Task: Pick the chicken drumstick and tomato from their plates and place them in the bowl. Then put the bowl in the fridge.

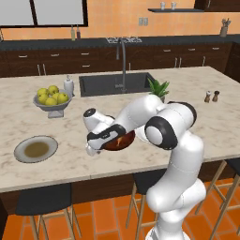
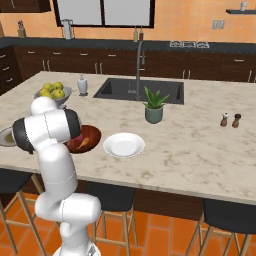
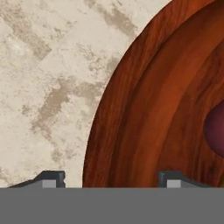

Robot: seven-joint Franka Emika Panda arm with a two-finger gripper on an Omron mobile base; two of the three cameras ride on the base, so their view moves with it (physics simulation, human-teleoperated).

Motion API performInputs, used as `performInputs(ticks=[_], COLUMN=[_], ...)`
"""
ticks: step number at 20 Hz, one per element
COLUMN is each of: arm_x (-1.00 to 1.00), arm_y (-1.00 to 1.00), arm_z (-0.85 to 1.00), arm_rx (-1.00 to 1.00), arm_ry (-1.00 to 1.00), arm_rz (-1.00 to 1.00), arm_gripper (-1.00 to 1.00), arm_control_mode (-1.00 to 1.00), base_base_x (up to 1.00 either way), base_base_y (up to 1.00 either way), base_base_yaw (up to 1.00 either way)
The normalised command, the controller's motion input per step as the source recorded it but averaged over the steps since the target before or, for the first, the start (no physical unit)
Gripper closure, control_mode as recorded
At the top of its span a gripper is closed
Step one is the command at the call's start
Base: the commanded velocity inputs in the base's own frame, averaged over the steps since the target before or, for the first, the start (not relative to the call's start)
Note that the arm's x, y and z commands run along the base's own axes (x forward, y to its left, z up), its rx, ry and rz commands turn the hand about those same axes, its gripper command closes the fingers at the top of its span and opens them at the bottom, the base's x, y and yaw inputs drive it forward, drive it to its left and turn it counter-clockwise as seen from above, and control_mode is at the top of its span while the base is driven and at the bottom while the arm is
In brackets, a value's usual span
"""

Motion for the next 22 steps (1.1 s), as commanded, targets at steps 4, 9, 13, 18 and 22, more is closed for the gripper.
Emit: performInputs(ticks=[4,9,13,18,22], arm_x=[0.00,0.01,-0.26,-0.28,-0.32], arm_y=[0.00,-0.09,-0.33,-0.38,-0.37], arm_z=[0.00,0.04,0.72,0.92,0.79], arm_rx=[0.00,0.00,0.00,-0.02,-0.06], arm_ry=[0.00,-0.02,-0.10,-0.03,-0.02], arm_rz=[0.00,0.01,0.07,0.11,0.20], arm_gripper=[1.00,1.00,1.00,1.00,1.00], arm_control_mode=[-1.00,-1.00,-1.00,-1.00,-1.00], base_base_x=[0.00,0.00,0.00,0.00,0.00], base_base_y=[0.00,0.00,0.00,0.00,0.00], base_base_yaw=[0.00,0.00,0.00,0.00,0.00])
